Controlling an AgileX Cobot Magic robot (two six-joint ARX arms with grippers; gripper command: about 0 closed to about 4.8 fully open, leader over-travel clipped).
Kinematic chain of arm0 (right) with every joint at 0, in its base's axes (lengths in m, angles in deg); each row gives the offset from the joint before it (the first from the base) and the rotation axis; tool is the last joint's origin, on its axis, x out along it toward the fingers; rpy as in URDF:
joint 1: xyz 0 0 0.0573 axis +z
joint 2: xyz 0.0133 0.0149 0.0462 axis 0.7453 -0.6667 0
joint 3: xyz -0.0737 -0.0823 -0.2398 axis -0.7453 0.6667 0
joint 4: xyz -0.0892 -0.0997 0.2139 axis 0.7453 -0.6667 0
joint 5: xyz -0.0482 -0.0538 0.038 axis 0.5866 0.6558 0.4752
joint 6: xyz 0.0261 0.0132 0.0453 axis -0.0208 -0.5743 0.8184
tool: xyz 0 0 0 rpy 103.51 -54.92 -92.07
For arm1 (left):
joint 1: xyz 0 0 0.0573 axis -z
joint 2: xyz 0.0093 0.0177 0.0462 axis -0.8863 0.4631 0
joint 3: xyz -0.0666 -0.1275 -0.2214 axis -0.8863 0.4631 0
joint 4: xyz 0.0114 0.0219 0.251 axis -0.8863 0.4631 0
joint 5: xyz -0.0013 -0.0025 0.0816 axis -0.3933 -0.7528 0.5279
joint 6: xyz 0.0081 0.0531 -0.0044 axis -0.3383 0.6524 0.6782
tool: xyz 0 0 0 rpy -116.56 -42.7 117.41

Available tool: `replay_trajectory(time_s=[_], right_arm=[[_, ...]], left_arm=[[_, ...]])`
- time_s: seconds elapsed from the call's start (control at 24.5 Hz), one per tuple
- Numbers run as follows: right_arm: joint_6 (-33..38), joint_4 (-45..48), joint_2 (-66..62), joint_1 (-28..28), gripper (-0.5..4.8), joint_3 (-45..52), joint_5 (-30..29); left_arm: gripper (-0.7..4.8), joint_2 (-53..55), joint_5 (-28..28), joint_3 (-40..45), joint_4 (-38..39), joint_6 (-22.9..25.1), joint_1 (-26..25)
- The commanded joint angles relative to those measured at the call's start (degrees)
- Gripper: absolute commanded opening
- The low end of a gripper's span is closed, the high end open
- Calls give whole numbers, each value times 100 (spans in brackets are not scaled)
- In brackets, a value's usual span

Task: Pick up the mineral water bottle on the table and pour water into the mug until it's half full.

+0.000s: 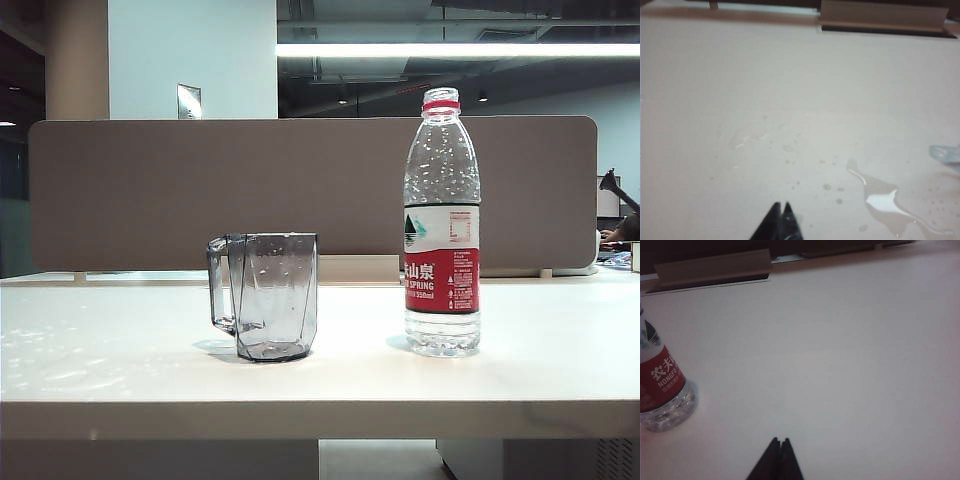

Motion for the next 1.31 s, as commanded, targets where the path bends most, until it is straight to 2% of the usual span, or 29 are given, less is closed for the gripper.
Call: replay_trajectory(time_s=[0.04,0.37,0.57,0.82,1.31], right_arm=[[20,63,7,7,-5,42,11],[20,63,7,7,-4,42,11],[20,63,7,7,-5,42,11],[20,63,7,7,-4,42,11],[20,63,7,7,-5,42,11]], left_arm=[[-4,323,-13,-240,-48,7,151],[-4,1060,-17,-844,-26,7,1156],[-4,1906,-17,-1910,603,7,1829],[-4,2503,-15,-2793,584,7,2573],[-4,3126,-17,-2992,595,7,3560]])
